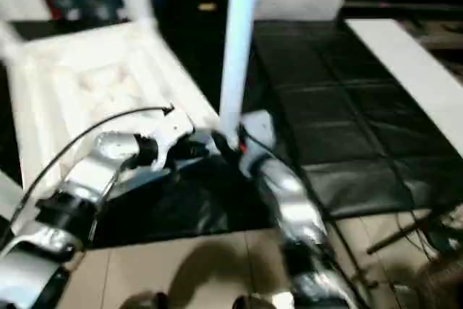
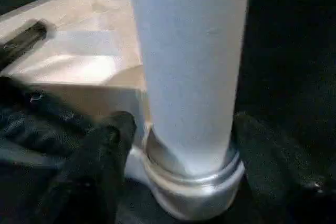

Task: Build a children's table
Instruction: Rotate leg to tighten

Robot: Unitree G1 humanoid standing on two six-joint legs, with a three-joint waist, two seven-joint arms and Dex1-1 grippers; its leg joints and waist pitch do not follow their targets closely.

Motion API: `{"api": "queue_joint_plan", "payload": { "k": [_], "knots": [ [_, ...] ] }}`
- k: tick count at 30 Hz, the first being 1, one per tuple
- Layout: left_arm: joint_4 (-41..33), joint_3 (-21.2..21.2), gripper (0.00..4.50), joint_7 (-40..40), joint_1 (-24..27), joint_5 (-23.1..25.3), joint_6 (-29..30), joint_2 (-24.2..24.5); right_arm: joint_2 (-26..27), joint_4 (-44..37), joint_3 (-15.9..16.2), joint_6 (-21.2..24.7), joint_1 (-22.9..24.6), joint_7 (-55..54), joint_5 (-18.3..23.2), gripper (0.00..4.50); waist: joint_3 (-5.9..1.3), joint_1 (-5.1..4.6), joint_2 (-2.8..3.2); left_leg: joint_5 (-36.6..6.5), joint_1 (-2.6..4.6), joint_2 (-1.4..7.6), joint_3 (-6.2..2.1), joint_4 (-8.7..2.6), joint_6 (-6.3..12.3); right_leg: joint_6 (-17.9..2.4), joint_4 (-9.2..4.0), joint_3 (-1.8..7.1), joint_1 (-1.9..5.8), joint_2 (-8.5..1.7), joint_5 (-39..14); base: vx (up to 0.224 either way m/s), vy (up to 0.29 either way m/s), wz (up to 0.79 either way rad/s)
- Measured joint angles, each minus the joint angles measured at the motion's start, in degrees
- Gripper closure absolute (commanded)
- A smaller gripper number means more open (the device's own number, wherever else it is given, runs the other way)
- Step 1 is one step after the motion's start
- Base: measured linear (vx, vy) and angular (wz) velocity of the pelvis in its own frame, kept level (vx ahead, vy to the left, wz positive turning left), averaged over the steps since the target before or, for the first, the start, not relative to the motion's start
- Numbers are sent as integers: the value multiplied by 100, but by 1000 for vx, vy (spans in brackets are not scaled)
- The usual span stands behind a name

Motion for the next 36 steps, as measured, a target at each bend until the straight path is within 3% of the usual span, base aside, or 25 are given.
{"api": "queue_joint_plan", "payload": {
  "k": [4,10,15,16,17,20,24,27,29,31,34,36],
  "knots": [
    [274,-6,450,-675,2,-127,-631,175,-804,-926,69,278,855,1164,598,55,-1,122,-2,-6,0,-2,-1,24,-6,13,-3,0,15,-7,18,0,0,0],
    [811,-110,450,-1018,-104,-138,-1551,191,-1374,-1873,-87,632,1530,1827,1197,14,-4,222,5,-14,18,3,0,52,-23,34,-6,3,42,-9,48,0,0,0],
    [987,-15,450,-1097,-125,-167,-1691,202,-1322,-2267,-136,798,1660,1672,1380,6,-4,215,4,-7,55,4,0,52,-31,67,-7,3,70,-9,38,0,0,0],
    [957,67,423,-1155,-92,-291,-1638,200,-1277,-2311,-136,828,1663,1579,1402,2,-4,214,4,-7,53,4,0,51,-31,66,-7,3,69,-9,38,0,0,0],
    [838,202,423,-1206,16,-512,-1608,181,-1230,-2387,-140,897,1679,1481,1423,2,-3,214,-2,-8,50,4,0,49,-32,63,-7,3,66,-9,40,0,0,0],
    [209,458,388,-1293,226,-1109,-1549,81,-1204,-2676,-132,1179,1795,1303,1563,0,-20,232,-46,-14,44,5,0,46,-26,47,-8,2,66,-9,43,0,0,0],
    [-759,836,372,-1178,702,-1614,-999,277,-1287,-3101,-119,1393,1985,1305,1730,0,-25,166,-47,-18,53,5,3,45,-22,45,-6,3,68,-9,41,0,0,0],
    [-1617,1224,346,-537,1277,-1819,-467,172,-1283,-3135,-34,1448,1994,1200,1705,0,-29,112,-38,-15,64,6,2,47,-26,43,-3,3,80,-9,43,0,0,0],
    [-2420,1531,338,235,1838,-1815,-45,-17,-1182,-3163,109,1562,1939,1012,1688,0,-35,65,-27,-14,83,7,2,50,-28,52,-5,3,97,-8,38,0,0,0],
    [-3214,1660,304,848,2452,-1837,344,-290,-1136,-3256,231,1712,1942,838,1635,0,-38,51,-23,-14,89,6,1,50,-29,75,-11,3,105,-8,24,0,0,0],
    [-4291,1989,304,1982,3404,-1843,742,-1061,-1017,-3307,334,1939,1920,482,1520,0,-42,47,-33,-14,89,5,1,54,-29,77,-15,4,109,-8,23,0,0,0],
    [-4695,2006,304,2492,3767,-1806,848,-1437,-919,-3284,365,1983,1868,310,1437,0,-47,64,-51,-14,85,6,-3,57,-29,81,-15,3,109,-5,21,0,0,0]
  ]
}}
